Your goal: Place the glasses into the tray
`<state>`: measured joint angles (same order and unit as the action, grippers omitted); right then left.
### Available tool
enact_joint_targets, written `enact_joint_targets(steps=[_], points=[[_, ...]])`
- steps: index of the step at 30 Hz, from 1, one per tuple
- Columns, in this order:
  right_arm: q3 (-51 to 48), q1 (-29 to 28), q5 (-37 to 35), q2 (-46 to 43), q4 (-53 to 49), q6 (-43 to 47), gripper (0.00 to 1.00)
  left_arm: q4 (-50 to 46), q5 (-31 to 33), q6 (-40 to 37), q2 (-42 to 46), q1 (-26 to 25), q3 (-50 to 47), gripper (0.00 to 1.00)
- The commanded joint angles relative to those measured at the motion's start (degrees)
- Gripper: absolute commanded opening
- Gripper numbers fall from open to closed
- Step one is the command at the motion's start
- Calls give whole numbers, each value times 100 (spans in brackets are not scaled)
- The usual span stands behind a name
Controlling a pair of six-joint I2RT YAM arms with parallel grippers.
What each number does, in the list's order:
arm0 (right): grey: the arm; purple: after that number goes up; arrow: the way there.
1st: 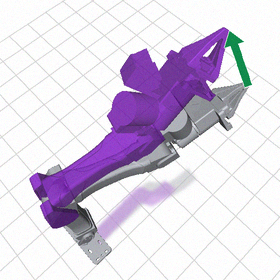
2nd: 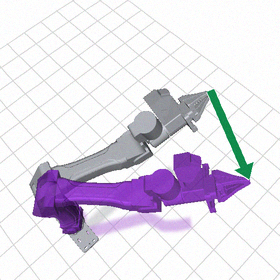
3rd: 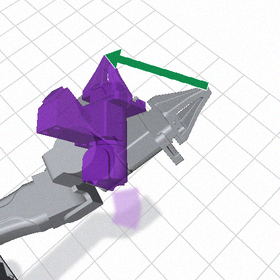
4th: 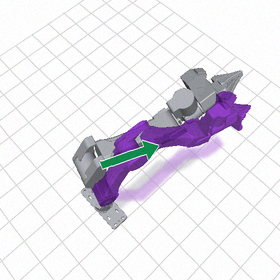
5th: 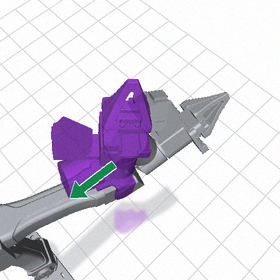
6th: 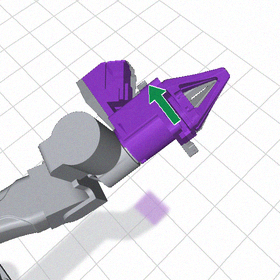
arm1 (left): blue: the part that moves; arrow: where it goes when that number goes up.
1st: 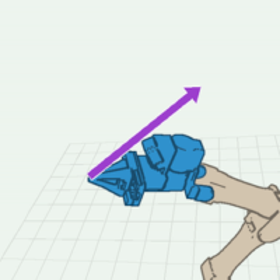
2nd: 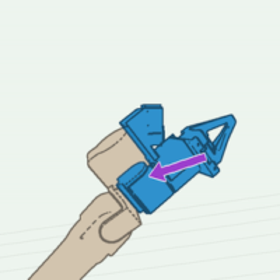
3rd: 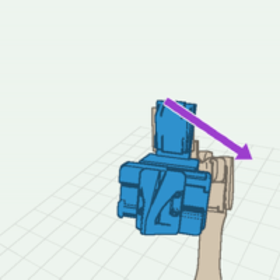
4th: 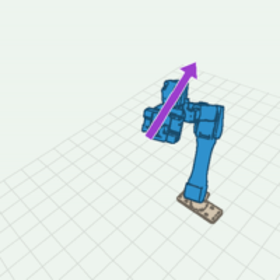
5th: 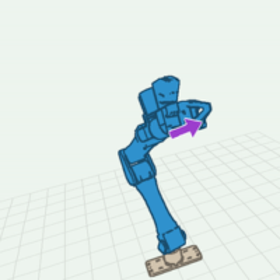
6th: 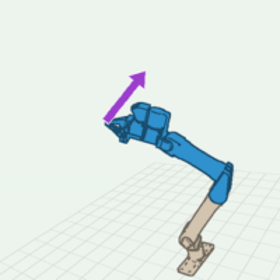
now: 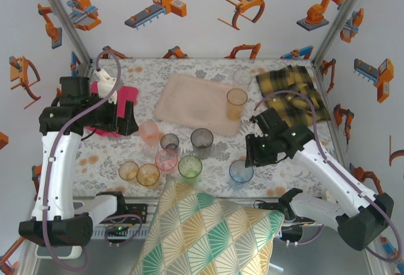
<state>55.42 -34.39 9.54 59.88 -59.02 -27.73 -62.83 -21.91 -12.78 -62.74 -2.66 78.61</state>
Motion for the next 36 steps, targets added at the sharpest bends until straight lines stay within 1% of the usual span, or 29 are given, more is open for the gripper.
enact_joint_targets(steps=[1, 6, 13, 15, 17, 20, 22, 24, 26, 28, 36], points=[[-110, -162, -319, 131, 70, -182, 41, -102, -28, -61, 89, -28, -57, 97], [-118, -356, -625, 275, 33, -247, 38, -96, -41, -54, 96, -33, -89, 97], [-119, -384, -939, 222, 45, -290, 32, -94, -50, -55, 105, -30, -74, 97], [-110, -384, -954, 233, 43, -286, 30, -98, -50, -53, 108, -32, -74, 97], [-110, -382, -939, 261, 68, -267, 25, -98, -59, -50, 107, -33, -78, 97], [-119, -384, -908, 301, 93, -245, 19, -97, -59, -46, 102, -33, -74, 97], [-110, -384, -901, 314, 115, -236, 18, -93, -59, -47, 101, -31, -67, 97], [-110, -384, -910, 308, 130, -219, 13, -98, -58, -41, 98, -25, -66, 97], [-101, -384, -919, 305, 139, -215, 12, -98, -59, -42, 96, -33, -67, 97], [-93, -377, -901, 314, 150, -199, 8, -93, -65, -43, 93, -31, -65, 97], [9, -384, -877, 279, 216, -170, 1, -98, -38, -41, 115, -27, -82, 97]])
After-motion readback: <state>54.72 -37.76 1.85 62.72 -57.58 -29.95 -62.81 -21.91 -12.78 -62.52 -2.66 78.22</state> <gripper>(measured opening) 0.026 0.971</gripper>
